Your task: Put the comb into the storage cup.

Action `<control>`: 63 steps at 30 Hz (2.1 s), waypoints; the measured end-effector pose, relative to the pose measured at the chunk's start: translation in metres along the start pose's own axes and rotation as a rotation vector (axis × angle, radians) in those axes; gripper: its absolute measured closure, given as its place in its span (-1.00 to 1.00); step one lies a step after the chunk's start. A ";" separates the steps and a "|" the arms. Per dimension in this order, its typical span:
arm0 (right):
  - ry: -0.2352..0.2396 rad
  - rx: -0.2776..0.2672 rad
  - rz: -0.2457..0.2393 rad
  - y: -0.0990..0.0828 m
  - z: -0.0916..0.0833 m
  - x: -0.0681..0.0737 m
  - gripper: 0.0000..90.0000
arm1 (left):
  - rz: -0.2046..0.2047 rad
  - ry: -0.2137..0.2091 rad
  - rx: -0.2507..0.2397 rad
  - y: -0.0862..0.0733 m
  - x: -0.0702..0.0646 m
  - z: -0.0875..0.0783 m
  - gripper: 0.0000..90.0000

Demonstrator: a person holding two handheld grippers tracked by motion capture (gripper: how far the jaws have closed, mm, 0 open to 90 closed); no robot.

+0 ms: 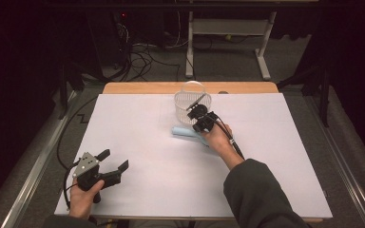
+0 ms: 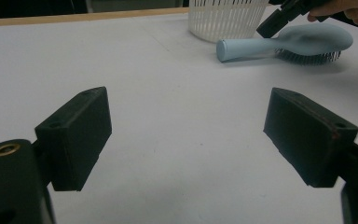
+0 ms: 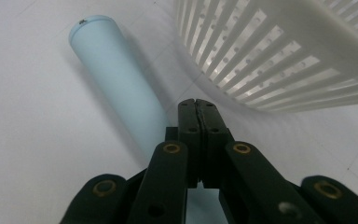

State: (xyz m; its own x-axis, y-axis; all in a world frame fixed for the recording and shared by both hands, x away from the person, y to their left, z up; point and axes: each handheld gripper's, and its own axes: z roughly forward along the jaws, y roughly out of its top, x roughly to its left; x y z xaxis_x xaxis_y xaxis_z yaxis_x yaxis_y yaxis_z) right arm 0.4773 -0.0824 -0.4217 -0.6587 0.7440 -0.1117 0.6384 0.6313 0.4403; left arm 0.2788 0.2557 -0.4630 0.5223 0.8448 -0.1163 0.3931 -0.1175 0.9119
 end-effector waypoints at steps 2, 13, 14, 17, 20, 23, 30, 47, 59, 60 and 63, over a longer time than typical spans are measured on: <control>0.006 0.003 -0.002 -0.001 -0.001 0.000 1.00 | -0.001 0.000 0.000 0.000 0.000 0.000 -0.65; 0.018 -0.005 -0.018 0.004 0.000 0.010 1.00 | 0.000 0.001 0.001 0.000 0.000 0.000 -0.65; 0.018 -0.001 -0.011 0.005 0.000 0.010 1.00 | 0.000 0.001 0.001 0.000 0.000 0.000 -0.65; 0.019 0.000 -0.012 0.006 0.001 0.009 0.99 | 0.001 0.000 0.001 0.000 0.000 0.000 -0.65; 0.014 0.003 -0.007 0.007 0.003 0.009 0.97 | 0.001 0.001 0.001 0.000 0.000 0.000 -0.65; 0.023 0.012 -0.001 0.009 0.006 0.010 1.00 | 0.001 0.001 0.001 0.000 0.000 0.000 -0.65; 0.047 0.034 -0.018 0.009 0.010 0.013 1.00 | 0.001 0.001 -0.001 0.000 0.000 0.000 -0.65; 0.094 0.053 -0.057 -0.001 0.005 0.025 1.00 | 0.002 0.002 0.000 0.000 0.000 0.000 -0.65; 0.114 0.076 -0.079 -0.011 -0.003 0.031 1.00 | 0.008 0.000 0.002 0.000 0.000 -0.001 -0.65; 0.115 0.072 -0.088 -0.012 -0.003 0.031 1.00 | 0.008 0.000 0.003 0.000 0.000 -0.001 -0.65; 0.120 0.070 -0.093 -0.015 -0.004 0.031 1.00 | 0.006 0.006 0.002 0.000 0.000 0.000 -0.65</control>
State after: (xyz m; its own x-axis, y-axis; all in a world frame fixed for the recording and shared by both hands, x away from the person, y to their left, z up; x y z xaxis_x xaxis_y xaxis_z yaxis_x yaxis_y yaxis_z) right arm 0.4459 -0.0698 -0.4277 -0.7564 0.6528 -0.0401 0.5959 0.7132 0.3693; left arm 0.2786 0.2562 -0.4632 0.5197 0.8474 -0.1087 0.3919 -0.1235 0.9117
